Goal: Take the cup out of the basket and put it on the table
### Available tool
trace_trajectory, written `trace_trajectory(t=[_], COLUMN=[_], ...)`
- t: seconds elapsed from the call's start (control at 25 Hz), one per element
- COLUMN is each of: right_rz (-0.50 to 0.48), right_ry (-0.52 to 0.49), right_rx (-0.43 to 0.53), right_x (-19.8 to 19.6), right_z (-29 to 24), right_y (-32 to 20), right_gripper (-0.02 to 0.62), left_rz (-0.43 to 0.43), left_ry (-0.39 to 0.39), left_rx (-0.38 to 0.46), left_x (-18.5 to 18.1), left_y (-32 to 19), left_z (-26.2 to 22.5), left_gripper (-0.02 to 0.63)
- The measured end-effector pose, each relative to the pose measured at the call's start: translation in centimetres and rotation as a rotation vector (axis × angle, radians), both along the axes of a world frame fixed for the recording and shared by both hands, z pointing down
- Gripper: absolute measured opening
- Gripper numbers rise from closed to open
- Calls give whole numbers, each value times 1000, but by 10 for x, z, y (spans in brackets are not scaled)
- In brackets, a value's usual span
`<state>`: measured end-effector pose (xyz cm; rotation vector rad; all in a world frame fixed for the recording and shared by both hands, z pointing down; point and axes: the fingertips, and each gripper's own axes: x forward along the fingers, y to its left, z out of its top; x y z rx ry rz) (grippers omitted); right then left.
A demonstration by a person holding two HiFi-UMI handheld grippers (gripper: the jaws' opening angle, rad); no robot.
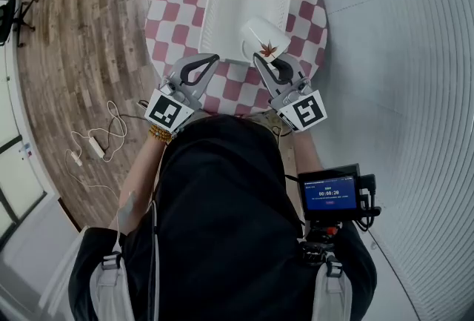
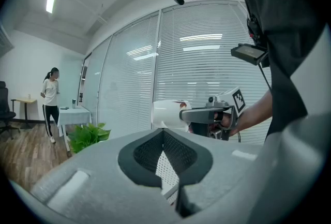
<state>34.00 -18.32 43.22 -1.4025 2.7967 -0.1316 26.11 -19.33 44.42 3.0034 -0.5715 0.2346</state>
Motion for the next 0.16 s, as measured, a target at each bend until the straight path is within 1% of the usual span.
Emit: trace_trajectory(t=[0.16], right_rz=[1], right_ry=[10], right_rx=[-5], right_x=[0], right_z=[1], right_y=[-2], right_gripper=[37], left_rz=[-5], left_ry=[0], left_rx=[-5], left_x=[-1], left_y=[1], left_z=[-2], left_gripper=[5])
